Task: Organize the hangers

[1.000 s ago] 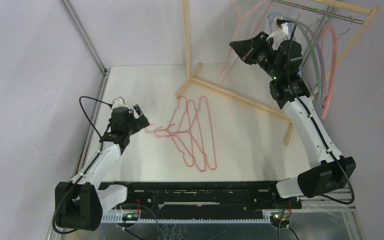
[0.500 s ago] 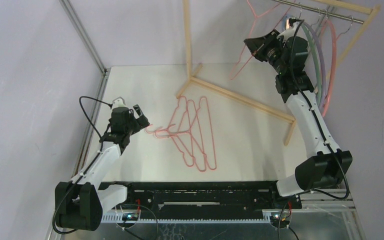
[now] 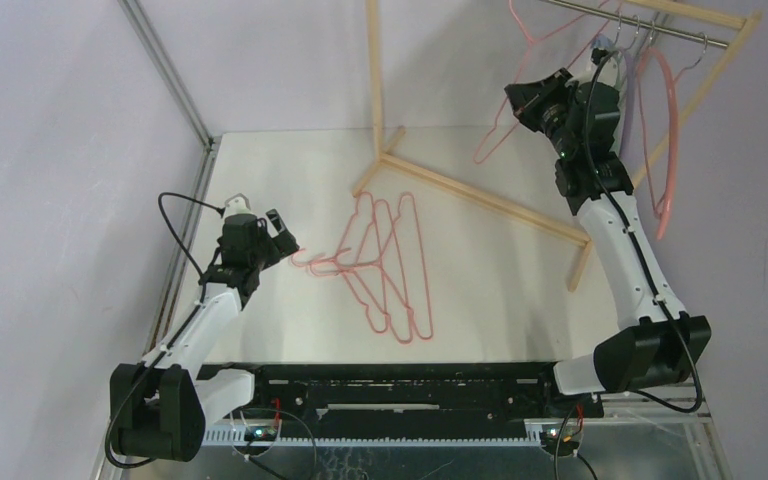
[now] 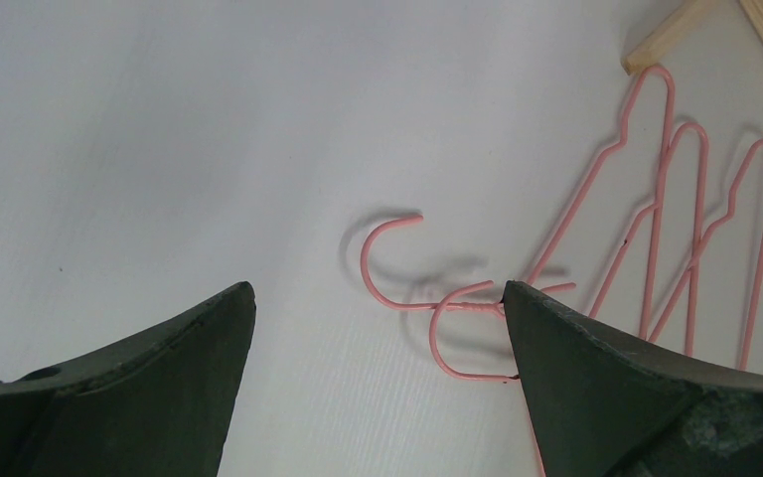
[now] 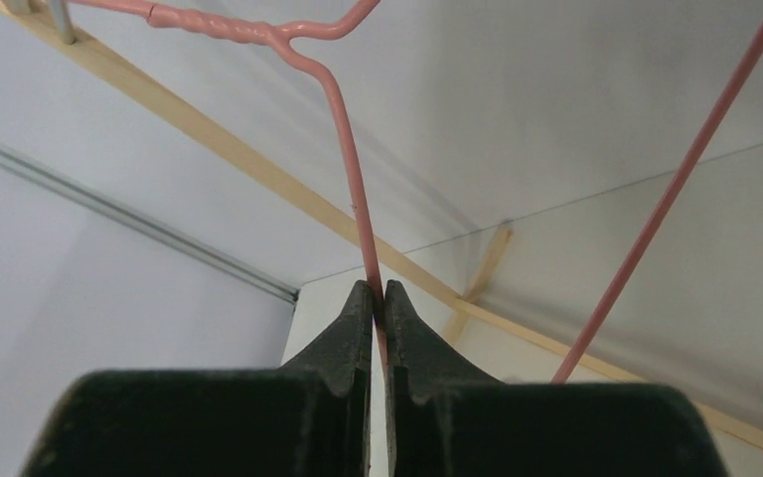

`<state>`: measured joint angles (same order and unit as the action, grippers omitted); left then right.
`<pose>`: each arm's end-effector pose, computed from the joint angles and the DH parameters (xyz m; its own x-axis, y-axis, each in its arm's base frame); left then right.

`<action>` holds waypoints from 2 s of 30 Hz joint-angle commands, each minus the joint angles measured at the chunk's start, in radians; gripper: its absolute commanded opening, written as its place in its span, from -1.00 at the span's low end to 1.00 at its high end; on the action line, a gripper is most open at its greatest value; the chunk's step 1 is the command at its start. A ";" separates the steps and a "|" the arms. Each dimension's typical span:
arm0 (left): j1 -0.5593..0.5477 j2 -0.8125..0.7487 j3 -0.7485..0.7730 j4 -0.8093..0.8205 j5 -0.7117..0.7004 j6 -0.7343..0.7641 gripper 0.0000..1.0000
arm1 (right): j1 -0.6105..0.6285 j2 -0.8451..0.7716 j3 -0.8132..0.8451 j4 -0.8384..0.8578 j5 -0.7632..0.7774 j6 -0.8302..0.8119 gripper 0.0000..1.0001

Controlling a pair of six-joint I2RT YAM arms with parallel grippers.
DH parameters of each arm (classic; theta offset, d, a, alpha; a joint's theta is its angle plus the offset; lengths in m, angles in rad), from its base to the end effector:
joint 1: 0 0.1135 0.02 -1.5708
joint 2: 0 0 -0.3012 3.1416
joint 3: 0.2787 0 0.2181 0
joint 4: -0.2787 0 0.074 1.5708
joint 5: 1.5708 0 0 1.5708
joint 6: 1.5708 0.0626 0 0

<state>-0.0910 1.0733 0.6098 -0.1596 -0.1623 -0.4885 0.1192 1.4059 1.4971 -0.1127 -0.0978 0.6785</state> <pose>0.2010 -0.0082 0.2589 -0.4939 -0.4200 -0.7613 -0.3089 0.9033 -0.2978 0.3072 0.0430 0.4865 -0.1517 0.6109 -0.7770 -0.1542 0.7619 0.6291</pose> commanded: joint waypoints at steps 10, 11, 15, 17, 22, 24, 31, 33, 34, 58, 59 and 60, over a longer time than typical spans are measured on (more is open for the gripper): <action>0.006 0.004 0.044 0.034 0.001 0.013 0.99 | 0.030 -0.077 -0.005 -0.100 0.113 -0.042 -0.27; 0.005 0.004 0.044 0.035 0.003 0.012 0.99 | 0.039 -0.084 -0.006 -0.102 0.122 -0.046 -0.21; 0.006 0.005 0.042 0.041 0.007 0.008 0.99 | 0.096 -0.113 0.017 -0.118 0.161 -0.085 0.03; 0.007 0.007 0.041 0.044 0.009 0.007 0.99 | 0.145 -0.132 0.029 -0.115 0.171 -0.110 0.06; 0.006 0.012 0.039 0.049 0.012 0.007 0.99 | 0.278 -0.133 0.122 -0.178 0.174 -0.223 0.34; 0.007 0.013 0.040 0.051 0.012 0.004 0.99 | 0.357 -0.108 0.179 -0.234 0.164 -0.285 0.44; 0.006 0.012 0.045 0.055 0.015 -0.001 0.99 | 0.620 -0.015 0.244 -0.438 0.104 -0.419 0.42; 0.006 0.013 0.044 0.057 0.015 -0.001 1.00 | 0.690 0.002 0.204 -0.475 0.082 -0.472 0.40; 0.005 0.012 0.043 0.057 0.015 -0.002 1.00 | 0.745 0.008 0.180 -0.506 0.090 -0.502 0.39; 0.006 0.002 0.008 0.086 0.008 -0.012 0.99 | 0.783 0.391 -0.187 -0.401 0.094 -0.602 0.16; 0.006 0.002 0.006 0.087 0.007 -0.010 0.99 | 0.777 0.400 -0.187 -0.395 0.100 -0.606 0.16; 0.007 0.004 0.003 0.088 0.006 -0.010 0.99 | 0.770 0.410 -0.187 -0.389 0.101 -0.610 0.16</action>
<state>-0.0910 1.0866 0.6098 -0.1162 -0.1539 -0.4976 0.9180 1.7863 1.2957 -0.5735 -0.0353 0.0906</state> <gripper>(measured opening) 0.996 0.583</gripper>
